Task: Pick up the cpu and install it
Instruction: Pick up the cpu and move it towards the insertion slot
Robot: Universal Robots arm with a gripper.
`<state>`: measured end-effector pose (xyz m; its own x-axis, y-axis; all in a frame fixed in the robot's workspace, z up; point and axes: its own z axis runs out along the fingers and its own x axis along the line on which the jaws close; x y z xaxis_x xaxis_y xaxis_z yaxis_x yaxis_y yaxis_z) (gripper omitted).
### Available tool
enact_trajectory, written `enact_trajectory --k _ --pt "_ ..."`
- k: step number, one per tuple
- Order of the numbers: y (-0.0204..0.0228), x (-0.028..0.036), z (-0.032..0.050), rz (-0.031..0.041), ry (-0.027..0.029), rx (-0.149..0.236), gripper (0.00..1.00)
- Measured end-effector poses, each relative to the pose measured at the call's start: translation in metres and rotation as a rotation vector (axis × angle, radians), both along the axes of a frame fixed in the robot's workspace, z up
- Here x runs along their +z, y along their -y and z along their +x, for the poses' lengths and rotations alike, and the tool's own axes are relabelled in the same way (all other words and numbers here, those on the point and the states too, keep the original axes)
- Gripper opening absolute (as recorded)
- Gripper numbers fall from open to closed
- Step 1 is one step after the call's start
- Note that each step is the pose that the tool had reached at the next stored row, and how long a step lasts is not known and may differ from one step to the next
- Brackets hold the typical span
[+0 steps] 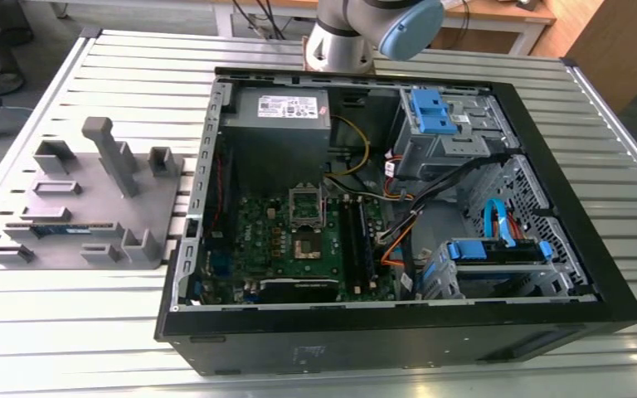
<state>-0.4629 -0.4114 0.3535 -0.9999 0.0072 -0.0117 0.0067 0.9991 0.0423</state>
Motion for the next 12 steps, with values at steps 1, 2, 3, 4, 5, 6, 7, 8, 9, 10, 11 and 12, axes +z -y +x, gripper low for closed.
enact_trajectory --k 1,2,3,4,5,6,7,8,9,10,11,12 --pt "0.0 0.0004 0.0 0.0 0.0 0.0 0.47" --pt "0.0 0.0008 0.0 -0.0001 -0.0001 0.0 0.47" --pt "0.0 0.0011 0.0 0.0 -0.0001 0.0 0.47" --pt "0.0 0.0015 0.0 0.0 0.0 0.0 0.47" --pt "0.0 0.0019 0.0 0.0 0.0 0.0 0.47" --pt "0.0 0.0023 0.0 0.0 -0.0001 0.0 0.47" --pt "0.0 0.0026 0.0 0.0 0.0 0.0 0.47" --pt "0.0 0.0031 0.0 -0.0001 -0.0001 0.0 0.47" --pt "0.0 0.0034 0.0 0.0 0.0 0.0 0.47" --pt "0.0 0.0039 0.0 0.0 0.0 0.0 0.47" --pt "0.0 0.0043 0.0 0.0 0.0 0.0 0.47" --pt "0.0 0.0049 0.0 0.0 -0.0001 0.0 0.47"
